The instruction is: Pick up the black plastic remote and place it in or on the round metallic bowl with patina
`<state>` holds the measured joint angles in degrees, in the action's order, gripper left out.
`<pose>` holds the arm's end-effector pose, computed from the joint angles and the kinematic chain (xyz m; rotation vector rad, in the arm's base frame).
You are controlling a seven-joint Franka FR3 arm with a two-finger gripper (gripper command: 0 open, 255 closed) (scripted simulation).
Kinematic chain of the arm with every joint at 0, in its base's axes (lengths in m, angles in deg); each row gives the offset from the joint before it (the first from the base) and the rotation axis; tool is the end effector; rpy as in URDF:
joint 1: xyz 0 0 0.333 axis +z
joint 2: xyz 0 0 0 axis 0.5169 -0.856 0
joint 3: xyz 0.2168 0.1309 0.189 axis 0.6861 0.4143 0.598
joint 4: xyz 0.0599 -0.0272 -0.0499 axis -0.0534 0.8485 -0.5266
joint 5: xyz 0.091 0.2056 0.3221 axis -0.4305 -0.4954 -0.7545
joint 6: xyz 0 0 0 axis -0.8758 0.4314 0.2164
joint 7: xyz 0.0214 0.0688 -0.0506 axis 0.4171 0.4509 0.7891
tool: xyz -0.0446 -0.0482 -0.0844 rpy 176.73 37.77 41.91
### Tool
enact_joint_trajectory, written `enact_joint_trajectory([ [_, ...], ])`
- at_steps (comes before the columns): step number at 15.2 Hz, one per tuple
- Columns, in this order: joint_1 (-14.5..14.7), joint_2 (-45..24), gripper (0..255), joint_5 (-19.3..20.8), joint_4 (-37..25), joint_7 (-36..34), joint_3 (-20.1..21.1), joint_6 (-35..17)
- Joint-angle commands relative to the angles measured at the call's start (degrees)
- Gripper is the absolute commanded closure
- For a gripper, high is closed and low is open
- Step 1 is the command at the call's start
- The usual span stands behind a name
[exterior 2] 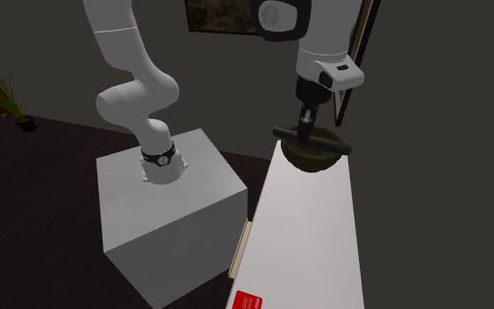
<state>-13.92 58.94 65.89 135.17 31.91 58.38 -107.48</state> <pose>0.4265 0.3074 0.4803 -2.8914 -1.0254 0.0563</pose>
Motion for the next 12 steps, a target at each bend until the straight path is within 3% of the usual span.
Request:
enact_joint_trajectory([
  [1, 1.3, 0.0, 255, -0.2, -0.3, -2.9, 1.6, -0.1],
  [7, 4.9, -1.0, 255, -0.3, -0.7, -10.7, 6.0, -1.3],
  [12, 4.9, -2.0, 255, -0.1, 2.1, -10.7, 6.2, -5.1],
])
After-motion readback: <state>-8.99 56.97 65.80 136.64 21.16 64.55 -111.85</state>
